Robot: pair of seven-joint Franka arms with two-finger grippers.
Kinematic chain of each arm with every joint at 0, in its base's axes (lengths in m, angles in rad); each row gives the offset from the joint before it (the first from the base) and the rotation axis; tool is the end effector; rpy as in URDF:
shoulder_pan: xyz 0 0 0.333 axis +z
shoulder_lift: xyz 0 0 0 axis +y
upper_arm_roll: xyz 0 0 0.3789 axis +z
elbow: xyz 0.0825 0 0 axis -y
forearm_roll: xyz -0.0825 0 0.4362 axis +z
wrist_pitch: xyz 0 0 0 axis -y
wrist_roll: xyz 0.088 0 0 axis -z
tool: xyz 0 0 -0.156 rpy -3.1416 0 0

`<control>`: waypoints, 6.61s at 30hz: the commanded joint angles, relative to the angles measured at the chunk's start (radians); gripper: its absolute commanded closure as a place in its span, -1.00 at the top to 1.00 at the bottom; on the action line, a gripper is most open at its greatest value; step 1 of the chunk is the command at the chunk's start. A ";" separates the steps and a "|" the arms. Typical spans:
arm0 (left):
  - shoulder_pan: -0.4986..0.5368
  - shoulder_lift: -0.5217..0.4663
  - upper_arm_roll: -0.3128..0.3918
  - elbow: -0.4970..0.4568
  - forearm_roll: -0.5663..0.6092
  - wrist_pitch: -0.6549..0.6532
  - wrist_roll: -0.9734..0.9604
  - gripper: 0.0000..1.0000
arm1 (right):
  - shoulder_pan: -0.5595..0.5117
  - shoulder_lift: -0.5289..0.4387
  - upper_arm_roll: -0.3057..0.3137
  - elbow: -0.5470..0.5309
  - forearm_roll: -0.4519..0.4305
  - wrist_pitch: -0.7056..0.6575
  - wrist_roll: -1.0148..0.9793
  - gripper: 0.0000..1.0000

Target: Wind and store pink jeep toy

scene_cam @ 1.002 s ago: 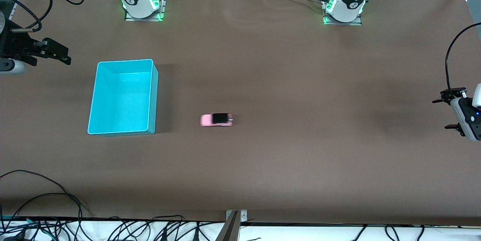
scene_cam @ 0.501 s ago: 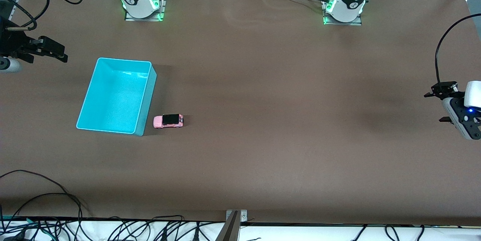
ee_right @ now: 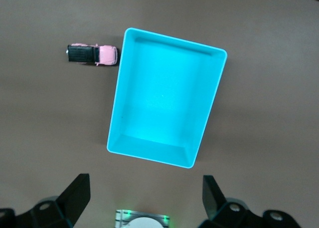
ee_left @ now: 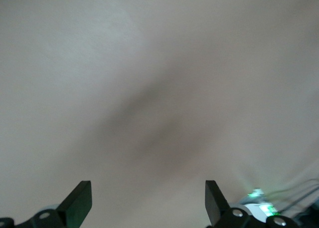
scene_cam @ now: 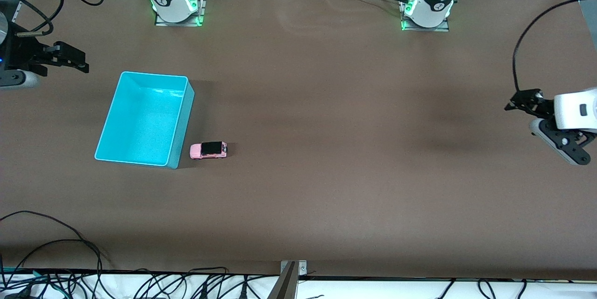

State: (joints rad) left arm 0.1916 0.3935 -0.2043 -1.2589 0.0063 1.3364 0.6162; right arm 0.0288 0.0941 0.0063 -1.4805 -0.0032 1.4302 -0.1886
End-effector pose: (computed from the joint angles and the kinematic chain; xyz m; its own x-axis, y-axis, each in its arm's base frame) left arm 0.6966 0.0180 0.5268 0.7788 -0.5926 -0.2059 -0.5490 -0.8026 0.2334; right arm 0.6185 0.0210 0.6163 0.9649 0.2211 -0.1418 0.2199 -0.9752 -0.0244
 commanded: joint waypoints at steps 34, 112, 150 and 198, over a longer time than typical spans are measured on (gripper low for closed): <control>-0.288 -0.455 0.217 -0.530 -0.071 0.374 -0.573 1.00 | 0.213 0.461 0.031 -0.067 0.051 0.490 -1.098 1.00; -0.264 -0.413 0.213 -0.436 -0.006 0.262 -0.575 1.00 | 0.094 0.132 -0.084 -0.361 0.034 0.301 -1.250 -0.53; -0.262 -0.415 0.213 -0.436 -0.008 0.259 -0.573 1.00 | 0.064 0.136 -0.121 -0.897 0.042 0.964 -1.299 0.46; -0.262 -0.415 0.213 -0.436 -0.008 0.259 -0.570 1.00 | 0.079 0.061 -0.111 -0.034 0.109 0.085 -0.272 1.00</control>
State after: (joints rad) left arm -0.0715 -0.0329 0.0104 -1.7272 -0.0190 1.6223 0.0501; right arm 0.1023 0.1368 -0.1064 -1.6285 0.1015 1.6128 -0.6662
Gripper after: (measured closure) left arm 0.000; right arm 0.000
